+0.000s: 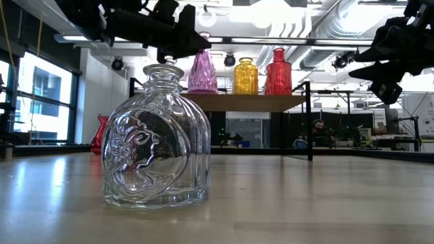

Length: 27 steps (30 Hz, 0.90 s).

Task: Sort vases onto shelf
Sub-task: Put the purple vase on the shelf aligned with the other purple vase

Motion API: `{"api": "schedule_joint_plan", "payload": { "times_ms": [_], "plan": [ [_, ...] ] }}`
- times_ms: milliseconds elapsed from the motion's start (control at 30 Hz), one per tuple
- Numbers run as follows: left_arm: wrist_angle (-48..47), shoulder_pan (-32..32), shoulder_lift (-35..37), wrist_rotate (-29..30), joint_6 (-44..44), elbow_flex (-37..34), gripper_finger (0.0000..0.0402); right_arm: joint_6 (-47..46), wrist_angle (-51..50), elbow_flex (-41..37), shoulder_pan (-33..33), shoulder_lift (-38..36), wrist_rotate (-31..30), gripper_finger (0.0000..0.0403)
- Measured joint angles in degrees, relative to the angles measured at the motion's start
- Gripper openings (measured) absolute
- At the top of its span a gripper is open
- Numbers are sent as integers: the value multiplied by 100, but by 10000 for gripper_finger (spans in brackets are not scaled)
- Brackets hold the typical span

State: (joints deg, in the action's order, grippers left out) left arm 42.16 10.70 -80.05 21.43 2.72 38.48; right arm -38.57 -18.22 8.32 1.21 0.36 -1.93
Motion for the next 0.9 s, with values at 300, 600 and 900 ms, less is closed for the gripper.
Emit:
{"api": "schedule_joint_plan", "payload": {
  "times_ms": [300,600,900],
  "plan": [
    [2,-91,-4,335,4,2,127,1,0,0,1,0,0,117],
    [4,-263,-4,780,52,2,127,0,0,2,1,0,0,117],
    [-387,-389,-130,1104,47,356,127,2,0,0,0,0,0,117]
  ]
}}
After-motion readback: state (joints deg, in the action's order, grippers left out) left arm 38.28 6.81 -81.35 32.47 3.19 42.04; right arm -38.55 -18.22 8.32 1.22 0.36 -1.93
